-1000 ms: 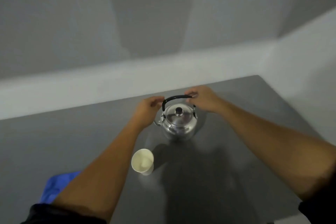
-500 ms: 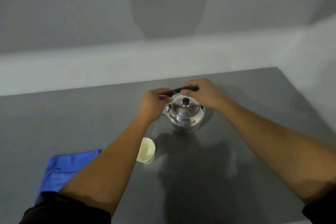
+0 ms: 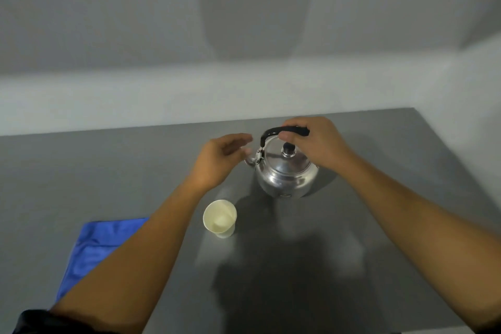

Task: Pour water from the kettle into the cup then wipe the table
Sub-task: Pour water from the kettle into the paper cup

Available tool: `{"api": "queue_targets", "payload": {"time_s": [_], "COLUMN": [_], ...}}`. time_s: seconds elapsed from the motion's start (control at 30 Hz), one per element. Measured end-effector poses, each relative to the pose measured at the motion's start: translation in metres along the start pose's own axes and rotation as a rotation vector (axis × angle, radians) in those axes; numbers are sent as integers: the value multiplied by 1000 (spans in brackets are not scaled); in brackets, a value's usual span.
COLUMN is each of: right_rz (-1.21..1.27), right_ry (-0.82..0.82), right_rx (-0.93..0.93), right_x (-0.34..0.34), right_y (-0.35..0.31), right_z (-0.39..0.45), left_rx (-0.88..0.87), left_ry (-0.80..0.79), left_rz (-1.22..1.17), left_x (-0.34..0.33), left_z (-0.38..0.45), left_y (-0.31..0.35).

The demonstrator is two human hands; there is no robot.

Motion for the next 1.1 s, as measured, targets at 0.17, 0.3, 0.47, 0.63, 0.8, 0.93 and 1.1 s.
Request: {"api": "queue_targets", "payload": {"time_s": [0.17, 0.3, 0.47, 0.63, 0.8, 0.93, 1.1], "right_rz": [37, 57, 14, 5, -36, -148, -280], "right_ry": [45, 60, 13, -38, -102, -140, -171], "right_rx": [32, 62, 59, 61, 112, 128, 156], "right_x": [25, 35, 29, 12, -8, -22, -34], "right_y": [-24, -41, -55, -61, -77, -86, -102], "right_z": [-23, -45, -65, -80, -91, -93, -93], "left_rx": [-46, 22, 198, 231, 209, 171, 172], "left_ry": [-21, 10, -8, -27, 53, 86, 126], "left_rz": [-1, -16, 5, -26, -57, -25, -35], "left_x": [35, 47, 37, 22, 15, 12, 8], "left_z": [-63, -111, -146, -152, -142, -135, -133], "left_y": [-15, -54, -114, -143, -154, -151, -148]}}
Point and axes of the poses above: each hand's wrist, its own z-axis towards the middle knuckle, its own x-axis out of the back of the hand, y = z × x, the point moved 9 cm from there along z, towards the middle knuckle, and after that the axes turned 3 degrees about y, right-handed, at the moved point
